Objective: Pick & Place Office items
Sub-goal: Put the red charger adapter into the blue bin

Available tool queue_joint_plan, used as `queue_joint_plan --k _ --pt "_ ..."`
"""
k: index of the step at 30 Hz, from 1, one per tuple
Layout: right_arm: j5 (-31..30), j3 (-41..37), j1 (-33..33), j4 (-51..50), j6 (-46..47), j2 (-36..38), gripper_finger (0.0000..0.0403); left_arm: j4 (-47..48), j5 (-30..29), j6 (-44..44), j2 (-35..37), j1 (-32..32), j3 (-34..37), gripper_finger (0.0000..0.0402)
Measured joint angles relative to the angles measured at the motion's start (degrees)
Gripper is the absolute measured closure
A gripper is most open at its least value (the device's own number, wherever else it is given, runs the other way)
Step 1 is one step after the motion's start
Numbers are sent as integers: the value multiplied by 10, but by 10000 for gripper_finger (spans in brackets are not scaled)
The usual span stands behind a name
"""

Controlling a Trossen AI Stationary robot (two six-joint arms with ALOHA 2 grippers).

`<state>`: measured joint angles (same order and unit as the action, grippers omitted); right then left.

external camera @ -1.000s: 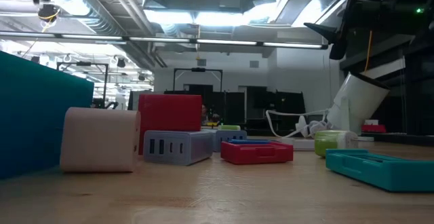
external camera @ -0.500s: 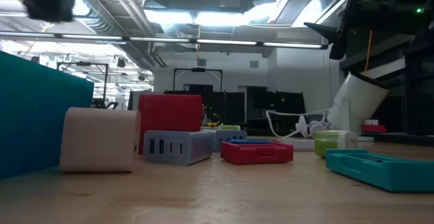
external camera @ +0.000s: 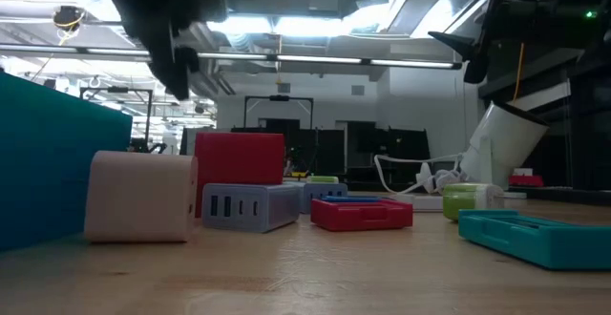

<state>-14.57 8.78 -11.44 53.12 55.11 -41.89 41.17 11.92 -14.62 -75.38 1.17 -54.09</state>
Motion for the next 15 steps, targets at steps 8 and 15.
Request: queue_joint_plan --k 8,15 --pt "0 0 0 -1 15 0 119 8 -12 236 -112 1 -82 95" --pt "-15 0 0 0 15 0 119 46 -17 375 -224 16 -148 95"
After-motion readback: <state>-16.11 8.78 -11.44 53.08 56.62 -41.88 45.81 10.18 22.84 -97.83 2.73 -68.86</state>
